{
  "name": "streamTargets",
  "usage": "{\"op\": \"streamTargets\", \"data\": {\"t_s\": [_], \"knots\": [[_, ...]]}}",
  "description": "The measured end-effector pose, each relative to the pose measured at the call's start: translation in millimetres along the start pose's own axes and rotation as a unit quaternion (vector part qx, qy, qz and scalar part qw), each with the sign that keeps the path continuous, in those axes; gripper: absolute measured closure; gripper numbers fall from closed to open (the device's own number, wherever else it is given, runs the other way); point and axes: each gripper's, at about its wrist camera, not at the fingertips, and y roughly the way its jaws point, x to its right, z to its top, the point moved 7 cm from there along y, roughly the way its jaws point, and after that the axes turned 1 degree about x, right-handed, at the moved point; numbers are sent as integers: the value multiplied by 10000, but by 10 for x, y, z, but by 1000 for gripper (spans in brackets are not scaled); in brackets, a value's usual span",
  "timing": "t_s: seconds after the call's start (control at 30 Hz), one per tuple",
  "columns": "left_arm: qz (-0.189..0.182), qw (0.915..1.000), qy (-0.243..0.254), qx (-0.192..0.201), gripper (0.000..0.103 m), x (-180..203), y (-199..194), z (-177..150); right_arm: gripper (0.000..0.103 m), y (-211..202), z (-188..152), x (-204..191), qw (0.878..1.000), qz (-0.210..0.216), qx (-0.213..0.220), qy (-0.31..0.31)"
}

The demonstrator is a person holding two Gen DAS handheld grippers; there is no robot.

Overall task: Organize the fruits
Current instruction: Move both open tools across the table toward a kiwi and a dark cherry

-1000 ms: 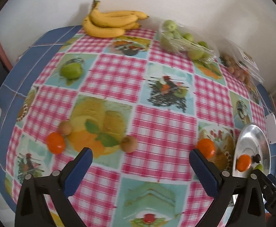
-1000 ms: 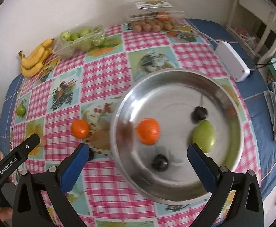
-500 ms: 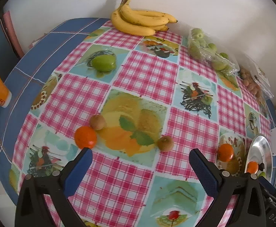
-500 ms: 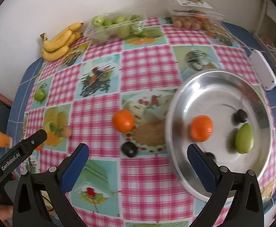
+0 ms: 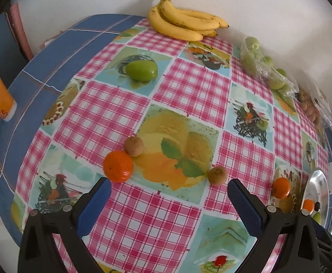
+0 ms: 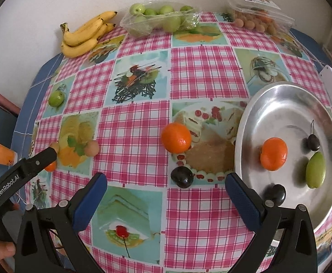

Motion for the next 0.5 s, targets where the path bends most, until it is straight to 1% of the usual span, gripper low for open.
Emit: {"op": "streamTargets", "data": {"t_s": [0.3,0.43,0.5], "knots": [[-44,9994,309,-162,0,182,170,-40,0,172,-52,73,9997,26,-218,100],[-160,9988,444,-114,0,282,202,-28,0,231,-57,98,9997,-36,-252,49],[-140,9984,548,-80,0,322,209,-18,0,247,-52,113,9997,-59,-251,49]]}}
